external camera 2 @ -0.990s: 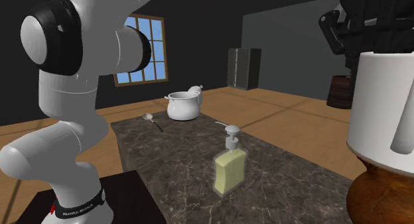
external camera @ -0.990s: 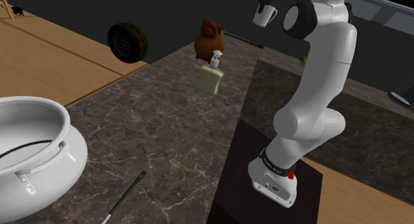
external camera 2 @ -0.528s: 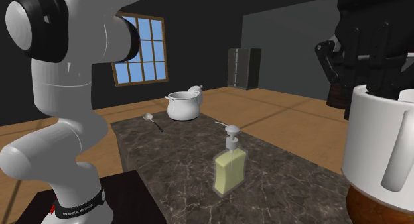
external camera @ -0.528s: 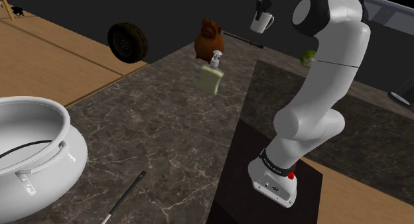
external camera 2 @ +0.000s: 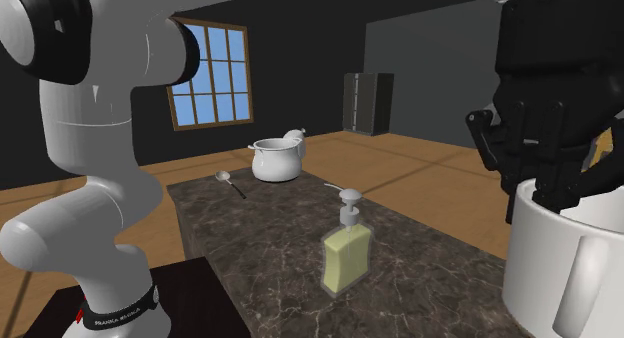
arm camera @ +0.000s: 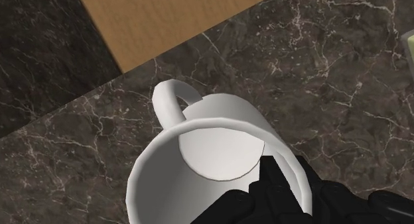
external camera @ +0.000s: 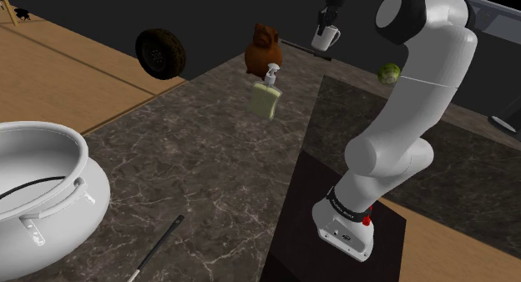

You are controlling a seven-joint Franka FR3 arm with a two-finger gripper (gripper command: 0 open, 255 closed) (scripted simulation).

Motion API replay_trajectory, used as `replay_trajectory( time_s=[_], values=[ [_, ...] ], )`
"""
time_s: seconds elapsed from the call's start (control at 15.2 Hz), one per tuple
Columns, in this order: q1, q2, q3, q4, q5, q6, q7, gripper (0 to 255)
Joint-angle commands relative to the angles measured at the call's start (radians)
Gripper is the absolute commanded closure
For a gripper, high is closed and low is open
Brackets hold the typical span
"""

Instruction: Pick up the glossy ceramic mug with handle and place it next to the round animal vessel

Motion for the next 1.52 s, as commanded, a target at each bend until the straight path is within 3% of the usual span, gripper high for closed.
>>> replay_trajectory(
  time_s=[0.0,1.45],
  values=[
    [0.002,-0.013,0.000,-0.047,-0.002,0.035,0.000,255],
    [0.011,-0.051,0.003,-0.396,-0.010,0.347,0.008,255]
  ],
)
